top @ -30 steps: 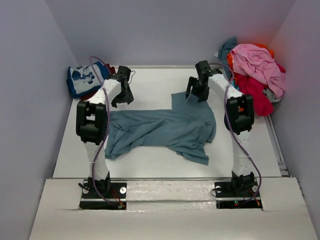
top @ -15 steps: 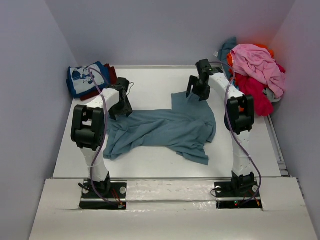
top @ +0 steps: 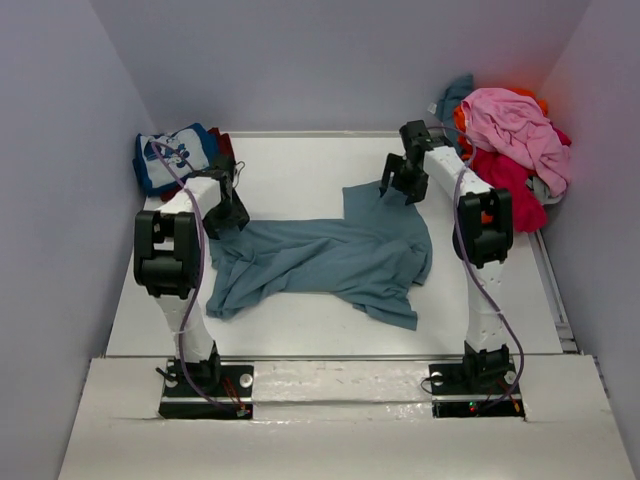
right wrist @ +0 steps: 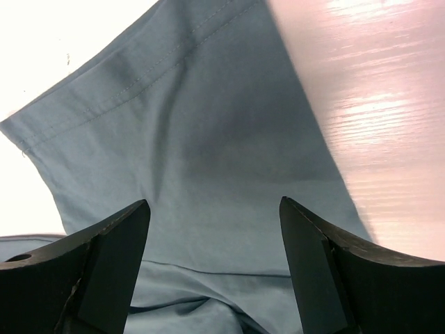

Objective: Fold and stack the t-shirts
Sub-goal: Flatten out the tshirt

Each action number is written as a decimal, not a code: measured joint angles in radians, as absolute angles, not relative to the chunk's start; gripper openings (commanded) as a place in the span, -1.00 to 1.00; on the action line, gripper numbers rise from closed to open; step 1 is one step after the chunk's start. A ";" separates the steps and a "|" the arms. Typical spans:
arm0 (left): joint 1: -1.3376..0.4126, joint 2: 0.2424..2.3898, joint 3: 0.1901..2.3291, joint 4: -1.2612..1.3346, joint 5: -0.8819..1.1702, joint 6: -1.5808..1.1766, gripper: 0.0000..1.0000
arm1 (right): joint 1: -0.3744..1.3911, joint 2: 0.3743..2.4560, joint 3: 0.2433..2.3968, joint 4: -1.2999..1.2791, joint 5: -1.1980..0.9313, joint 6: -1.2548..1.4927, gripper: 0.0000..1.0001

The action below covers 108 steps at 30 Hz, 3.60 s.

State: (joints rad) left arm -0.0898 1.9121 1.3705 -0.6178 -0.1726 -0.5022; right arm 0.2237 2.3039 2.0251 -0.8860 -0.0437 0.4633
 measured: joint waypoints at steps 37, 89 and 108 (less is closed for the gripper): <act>-0.082 1.987 1.406 -0.583 -0.100 -0.463 -0.10 | 0.209 2.551 2.374 -1.059 -0.018 0.403 -0.04; -0.202 2.251 2.076 -0.736 -0.266 -0.438 -0.89 | 0.157 2.252 2.418 -1.077 0.162 0.427 -0.86; -0.212 2.369 2.258 -0.738 -0.382 -0.439 -0.89 | 0.102 2.298 2.462 -1.055 0.170 0.465 -0.86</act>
State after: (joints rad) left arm -0.2123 2.3692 2.2578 -0.7376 -0.3817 -0.4393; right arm 0.1020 2.2982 2.4622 -1.0550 0.1703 0.4648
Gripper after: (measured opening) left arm 0.113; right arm 0.072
